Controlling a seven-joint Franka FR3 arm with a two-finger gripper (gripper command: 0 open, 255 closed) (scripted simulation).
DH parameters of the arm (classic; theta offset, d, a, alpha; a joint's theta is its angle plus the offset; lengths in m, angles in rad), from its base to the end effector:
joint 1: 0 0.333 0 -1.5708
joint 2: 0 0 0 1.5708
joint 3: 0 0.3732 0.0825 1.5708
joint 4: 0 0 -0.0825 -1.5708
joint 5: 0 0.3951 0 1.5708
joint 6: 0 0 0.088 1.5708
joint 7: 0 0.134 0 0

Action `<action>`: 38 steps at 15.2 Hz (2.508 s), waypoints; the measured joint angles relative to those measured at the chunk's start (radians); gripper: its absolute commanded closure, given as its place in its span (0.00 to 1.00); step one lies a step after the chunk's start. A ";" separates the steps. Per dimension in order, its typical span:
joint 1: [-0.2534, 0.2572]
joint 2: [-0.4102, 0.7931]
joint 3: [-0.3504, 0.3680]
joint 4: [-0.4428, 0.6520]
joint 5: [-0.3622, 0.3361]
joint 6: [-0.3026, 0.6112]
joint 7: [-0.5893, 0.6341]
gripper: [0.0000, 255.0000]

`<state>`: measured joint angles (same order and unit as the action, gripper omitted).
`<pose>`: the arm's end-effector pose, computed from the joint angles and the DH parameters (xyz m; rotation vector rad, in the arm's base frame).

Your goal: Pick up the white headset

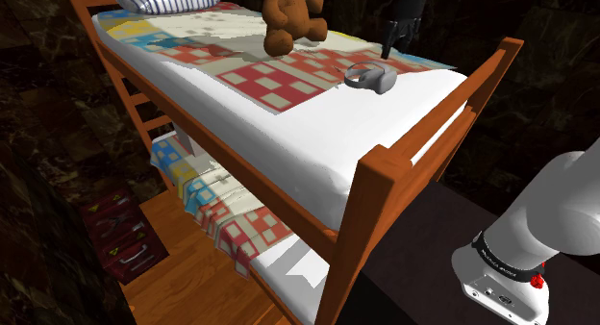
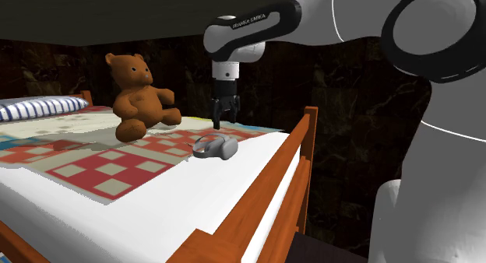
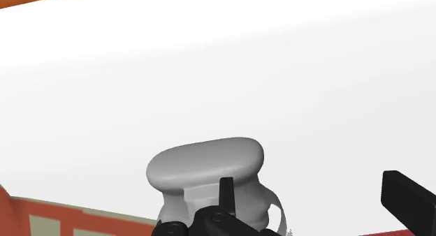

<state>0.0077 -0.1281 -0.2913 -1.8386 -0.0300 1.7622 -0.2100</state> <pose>0.5085 -0.1610 0.6080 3.1346 -0.1053 0.0734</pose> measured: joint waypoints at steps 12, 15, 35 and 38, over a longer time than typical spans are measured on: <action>-0.095 0.510 -0.042 0.535 0.136 -0.115 -0.223 0.00; -0.094 0.515 -0.041 0.501 0.137 -0.078 -0.226 0.00; -0.095 0.517 -0.041 0.524 0.137 -0.099 -0.225 1.00; -0.101 0.526 -0.042 0.575 0.140 -0.141 -0.227 1.00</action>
<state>-0.0936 0.3979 -0.3332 -1.2636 0.1097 1.6217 -0.4368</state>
